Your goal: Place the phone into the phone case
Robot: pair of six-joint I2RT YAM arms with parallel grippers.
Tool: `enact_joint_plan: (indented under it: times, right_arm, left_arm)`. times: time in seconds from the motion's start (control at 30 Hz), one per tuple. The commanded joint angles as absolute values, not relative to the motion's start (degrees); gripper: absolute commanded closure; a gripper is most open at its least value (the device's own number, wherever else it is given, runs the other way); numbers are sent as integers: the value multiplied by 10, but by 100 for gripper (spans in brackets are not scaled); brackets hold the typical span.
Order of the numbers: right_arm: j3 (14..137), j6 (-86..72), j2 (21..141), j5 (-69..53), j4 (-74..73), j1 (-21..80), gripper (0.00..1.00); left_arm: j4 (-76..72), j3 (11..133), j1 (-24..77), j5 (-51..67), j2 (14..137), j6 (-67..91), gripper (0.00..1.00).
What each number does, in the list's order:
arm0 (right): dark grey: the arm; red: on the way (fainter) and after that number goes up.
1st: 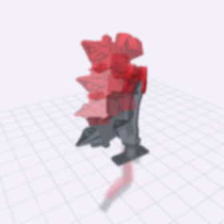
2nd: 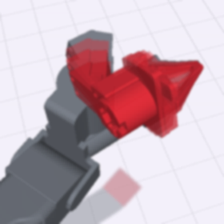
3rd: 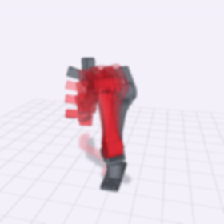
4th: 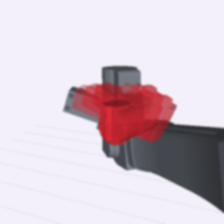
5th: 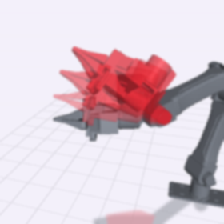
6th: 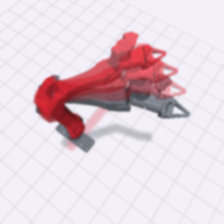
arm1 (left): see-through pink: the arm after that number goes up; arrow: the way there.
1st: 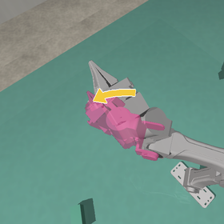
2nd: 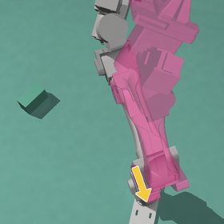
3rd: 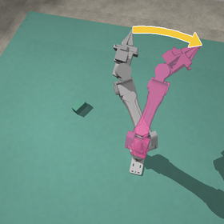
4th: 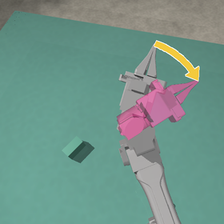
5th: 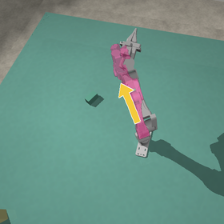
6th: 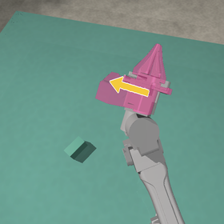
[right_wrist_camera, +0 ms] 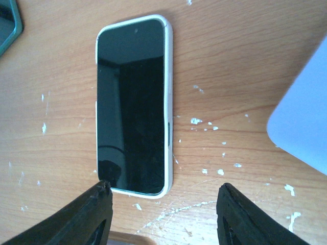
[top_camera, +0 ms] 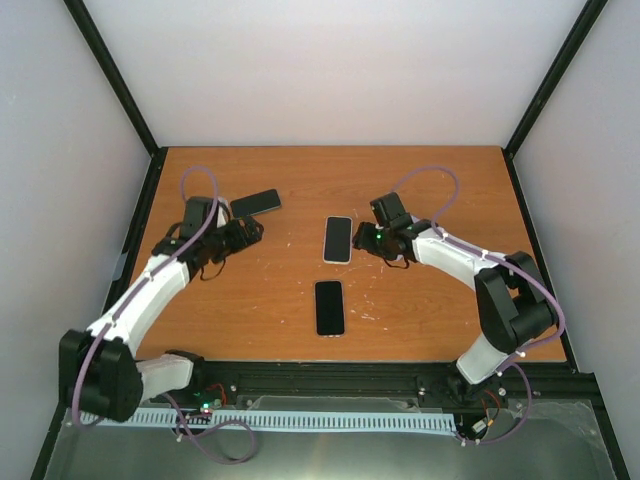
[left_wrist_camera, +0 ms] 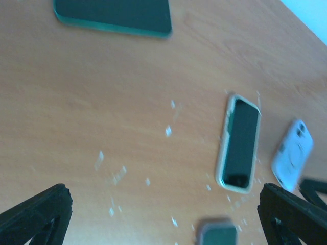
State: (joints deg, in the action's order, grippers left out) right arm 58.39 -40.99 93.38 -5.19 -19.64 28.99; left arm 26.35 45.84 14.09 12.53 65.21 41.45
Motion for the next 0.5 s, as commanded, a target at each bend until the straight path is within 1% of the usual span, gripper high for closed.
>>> enact_joint_plan:
  times: [0.0, 0.13, 0.17, 0.3, 0.47]
  right_arm:
    - [587, -404, 916, 1, -248, 283, 27]
    - [585, -408, 898, 21, -269, 275, 2]
    - [584, -411, 894, 25, -273, 274, 0]
    - [572, -420, 878, 24, -275, 272, 0]
    - [557, -413, 861, 13, -275, 272, 0]
  left_arm:
    - [273, 553, 109, 42, 734, 325, 1]
    - [255, 629, 64, 25, 831, 277, 0]
    - [243, 646, 55, 24, 849, 266, 1]
    - [194, 692, 11, 57, 934, 229, 1]
    - [172, 775, -30, 109, 1044, 190, 0]
